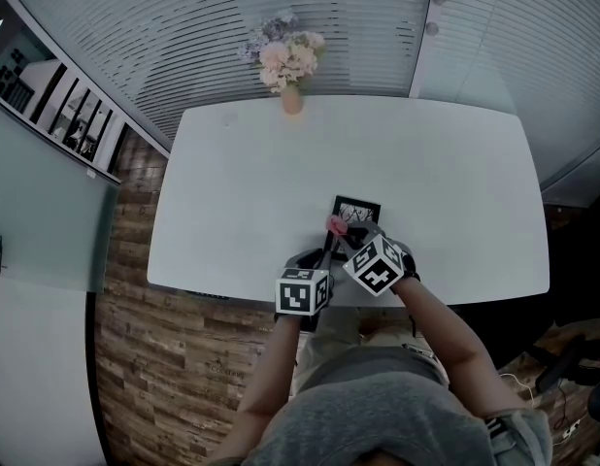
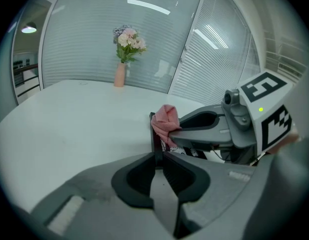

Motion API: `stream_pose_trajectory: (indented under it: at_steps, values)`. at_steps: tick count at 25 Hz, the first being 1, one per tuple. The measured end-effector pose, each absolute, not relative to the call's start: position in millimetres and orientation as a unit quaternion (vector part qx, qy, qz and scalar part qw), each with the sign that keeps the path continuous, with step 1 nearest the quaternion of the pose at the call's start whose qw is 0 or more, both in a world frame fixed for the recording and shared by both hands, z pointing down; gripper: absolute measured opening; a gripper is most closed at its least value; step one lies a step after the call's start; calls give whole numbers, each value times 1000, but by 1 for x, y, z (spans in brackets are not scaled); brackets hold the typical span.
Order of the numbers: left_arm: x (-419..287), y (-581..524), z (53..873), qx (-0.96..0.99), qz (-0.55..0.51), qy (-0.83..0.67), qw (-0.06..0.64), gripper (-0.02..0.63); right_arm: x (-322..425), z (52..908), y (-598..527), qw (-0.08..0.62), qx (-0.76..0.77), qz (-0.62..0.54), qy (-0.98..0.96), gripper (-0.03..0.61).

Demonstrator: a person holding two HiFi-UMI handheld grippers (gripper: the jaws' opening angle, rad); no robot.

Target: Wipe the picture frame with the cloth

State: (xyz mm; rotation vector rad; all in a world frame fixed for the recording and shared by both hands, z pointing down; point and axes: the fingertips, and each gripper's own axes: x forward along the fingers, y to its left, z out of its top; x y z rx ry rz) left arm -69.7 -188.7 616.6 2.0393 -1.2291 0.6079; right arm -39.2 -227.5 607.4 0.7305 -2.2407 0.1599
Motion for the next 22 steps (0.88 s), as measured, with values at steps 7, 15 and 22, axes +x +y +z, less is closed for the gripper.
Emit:
stream_pose_trajectory:
  at_steps: [7,15,22]
  values:
    - [-70,-189,618,780,233,-474,334,54,-44,609,-213,385,269,61,-881,37]
    - [-70,-190,617,778,233,-479,333,54,-48,609,-200,385,253,63,-886,37]
    - [-70,-190,616,778,237,-478,330,54,-47,609,-200,384,249,69,-886,37]
